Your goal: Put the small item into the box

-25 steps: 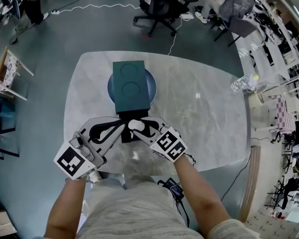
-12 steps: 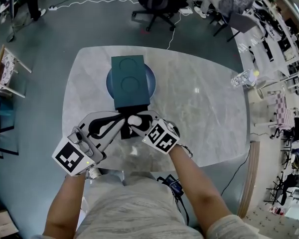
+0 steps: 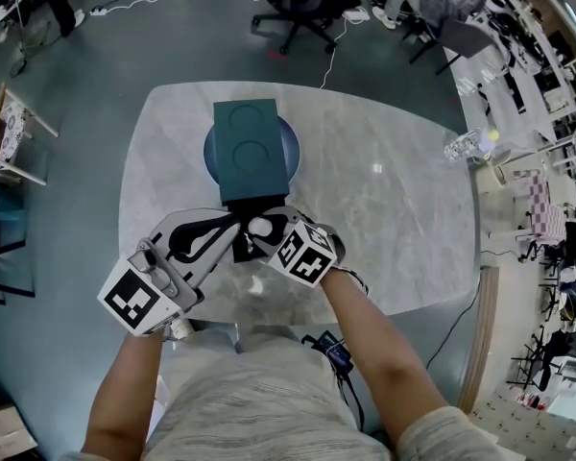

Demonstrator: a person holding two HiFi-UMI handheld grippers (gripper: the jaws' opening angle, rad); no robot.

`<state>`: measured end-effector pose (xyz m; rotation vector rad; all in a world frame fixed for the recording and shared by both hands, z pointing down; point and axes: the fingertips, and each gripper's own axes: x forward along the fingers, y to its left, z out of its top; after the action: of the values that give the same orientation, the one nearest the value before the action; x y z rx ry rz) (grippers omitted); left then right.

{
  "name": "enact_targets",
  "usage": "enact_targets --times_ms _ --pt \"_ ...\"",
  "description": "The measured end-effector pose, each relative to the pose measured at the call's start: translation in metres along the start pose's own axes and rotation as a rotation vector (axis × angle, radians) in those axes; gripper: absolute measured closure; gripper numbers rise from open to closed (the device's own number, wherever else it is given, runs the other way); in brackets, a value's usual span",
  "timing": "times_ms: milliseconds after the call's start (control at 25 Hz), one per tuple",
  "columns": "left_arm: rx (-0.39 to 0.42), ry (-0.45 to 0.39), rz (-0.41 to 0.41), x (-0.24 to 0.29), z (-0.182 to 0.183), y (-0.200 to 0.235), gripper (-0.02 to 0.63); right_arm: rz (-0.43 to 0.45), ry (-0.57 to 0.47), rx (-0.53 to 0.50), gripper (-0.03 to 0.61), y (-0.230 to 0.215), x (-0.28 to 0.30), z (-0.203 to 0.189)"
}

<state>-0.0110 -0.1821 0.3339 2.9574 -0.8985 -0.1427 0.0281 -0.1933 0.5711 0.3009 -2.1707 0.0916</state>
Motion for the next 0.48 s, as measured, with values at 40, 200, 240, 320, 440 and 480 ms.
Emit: enact_targets --times_ms 40,200,240,320,440,480 --pt "-0.001 -0.003 -0.001 -0.0001 0.0009 -0.0002 0.592 -0.001 0.01 -0.009 0.391 0.0001 0.001 -0.001" --pt "-0.001 -0.004 -0.004 -0.0012 0.0027 0.0006 0.592 -0.004 0.03 -0.028 0.391 -0.0002 0.004 0.0001" --pt "-0.001 -0.002 -0.004 -0.0016 0.0021 0.0011 0.592 -0.005 0.03 -0.03 0.391 -0.0003 0.0049 0.001" --pt "-0.002 0.001 -0.004 -0.0019 0.0003 0.0016 0.592 -0.009 0.033 -0.032 0.388 -0.0007 0.0069 0.0016" --pt "-0.005 -0.002 -0.01 -0.0008 -0.0003 0.0005 0.592 -0.022 0.036 -0.02 0.385 -0.0033 0.0083 0.0008" --pt "-0.005 0.0 -0.011 -0.0008 -0.0007 0.0 0.592 -0.025 0.037 -0.014 0.383 -0.0041 0.0083 0.0004"
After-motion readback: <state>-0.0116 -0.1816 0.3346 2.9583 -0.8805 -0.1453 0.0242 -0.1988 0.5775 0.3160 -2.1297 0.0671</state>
